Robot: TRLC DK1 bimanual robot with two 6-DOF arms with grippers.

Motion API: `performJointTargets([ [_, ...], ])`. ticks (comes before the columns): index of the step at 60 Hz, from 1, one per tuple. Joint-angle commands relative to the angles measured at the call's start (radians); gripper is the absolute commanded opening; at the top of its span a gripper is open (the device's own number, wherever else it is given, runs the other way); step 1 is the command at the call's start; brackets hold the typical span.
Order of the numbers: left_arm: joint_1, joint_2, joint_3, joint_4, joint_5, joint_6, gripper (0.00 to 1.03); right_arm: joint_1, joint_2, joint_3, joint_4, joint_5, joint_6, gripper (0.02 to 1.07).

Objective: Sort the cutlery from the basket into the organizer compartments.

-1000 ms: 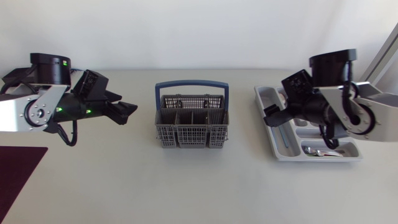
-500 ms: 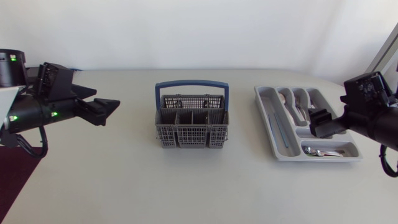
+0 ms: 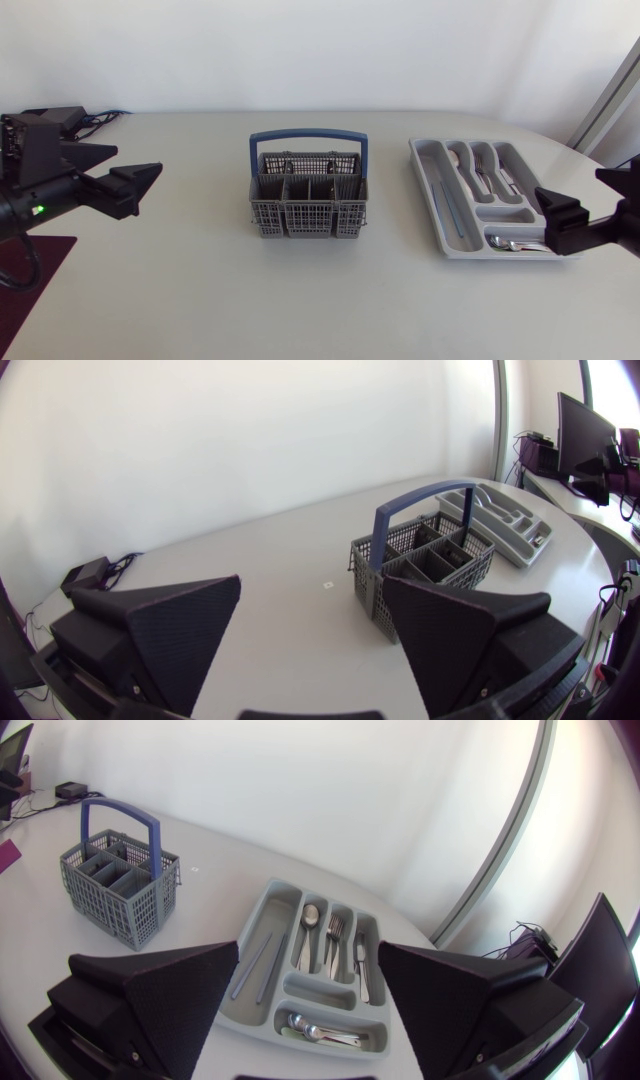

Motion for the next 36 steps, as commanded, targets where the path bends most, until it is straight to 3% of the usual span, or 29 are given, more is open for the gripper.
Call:
performJointTargets([
  [1,0.012,-0.057,-0.047,0.001,-0.006,-0.019,0.98,-0.008,-0.074,-0.044,-0.015,-0.005,-0.001,1.02],
  [36,0.020,-0.363,-0.253,0.070,-0.078,-0.091,0.98,0.041,-0.305,-0.337,0.208,0.016,0.213,1.02],
])
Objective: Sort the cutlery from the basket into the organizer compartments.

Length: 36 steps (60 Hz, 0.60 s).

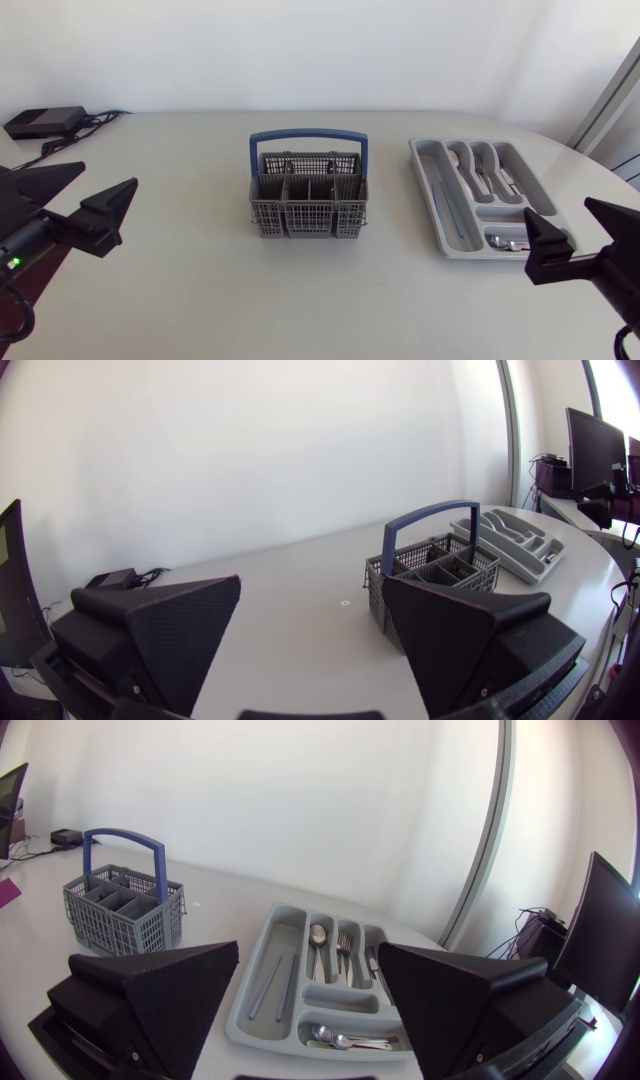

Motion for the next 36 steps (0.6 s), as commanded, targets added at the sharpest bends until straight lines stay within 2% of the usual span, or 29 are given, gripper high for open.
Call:
performJointTargets([
  [1,-0.002,-0.043,-0.058,0.016,-0.021,-0.040,0.98,0.012,-0.036,-0.059,0.035,0.008,0.061,1.02],
  [23,-0.027,-0.240,-0.219,0.042,-0.128,-0.121,0.98,0.046,-0.187,-0.255,0.187,0.022,0.207,1.02],
  [36,-0.040,-0.348,-0.307,0.056,-0.186,-0.166,0.98,0.046,-0.191,-0.259,0.190,0.022,0.210,1.02],
])
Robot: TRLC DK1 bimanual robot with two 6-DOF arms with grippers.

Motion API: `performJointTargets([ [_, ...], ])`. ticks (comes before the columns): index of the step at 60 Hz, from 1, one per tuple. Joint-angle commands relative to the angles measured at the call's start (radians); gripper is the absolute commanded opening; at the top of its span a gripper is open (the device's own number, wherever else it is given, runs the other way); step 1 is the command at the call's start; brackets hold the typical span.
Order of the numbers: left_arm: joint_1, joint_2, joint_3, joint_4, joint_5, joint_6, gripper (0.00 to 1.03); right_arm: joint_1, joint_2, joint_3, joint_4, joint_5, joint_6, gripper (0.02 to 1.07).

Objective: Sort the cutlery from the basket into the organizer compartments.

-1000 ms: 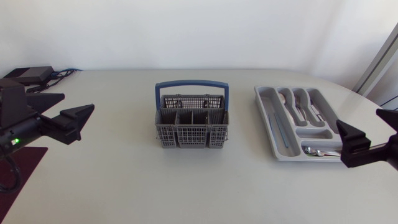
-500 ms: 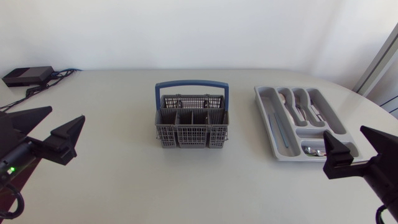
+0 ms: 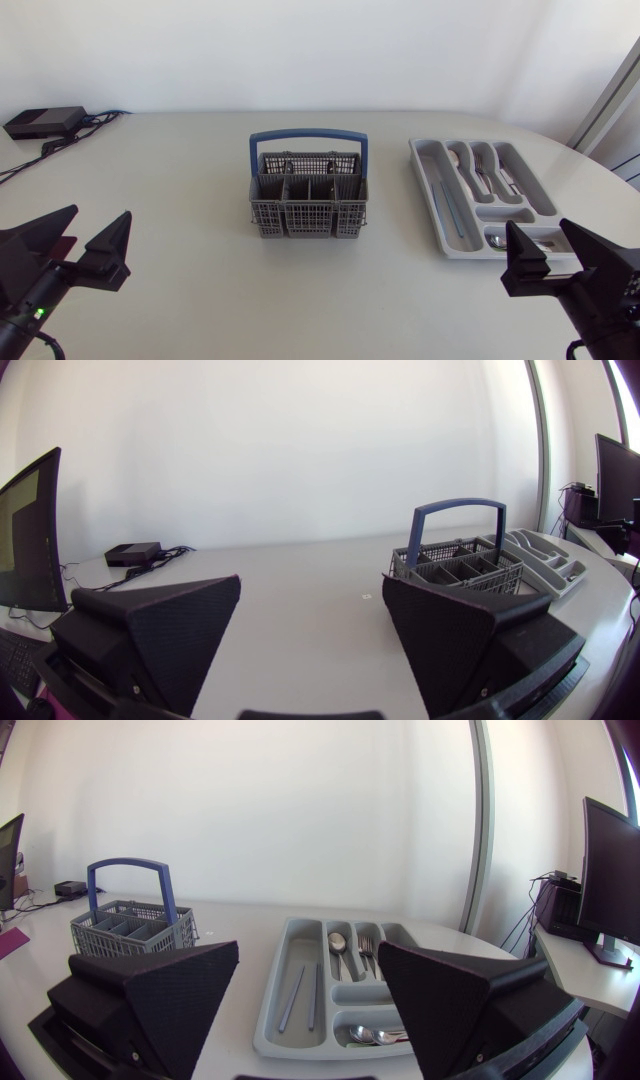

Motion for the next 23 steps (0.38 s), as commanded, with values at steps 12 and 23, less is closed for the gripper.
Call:
performJointTargets([
  [12,-0.022,-0.134,-0.124,0.028,-0.069,-0.079,0.98,0.007,-0.005,-0.020,0.018,0.003,0.029,1.02],
  [23,-0.022,-0.134,-0.124,0.028,-0.069,-0.079,0.98,0.007,-0.005,-0.020,0.018,0.003,0.029,1.02],
])
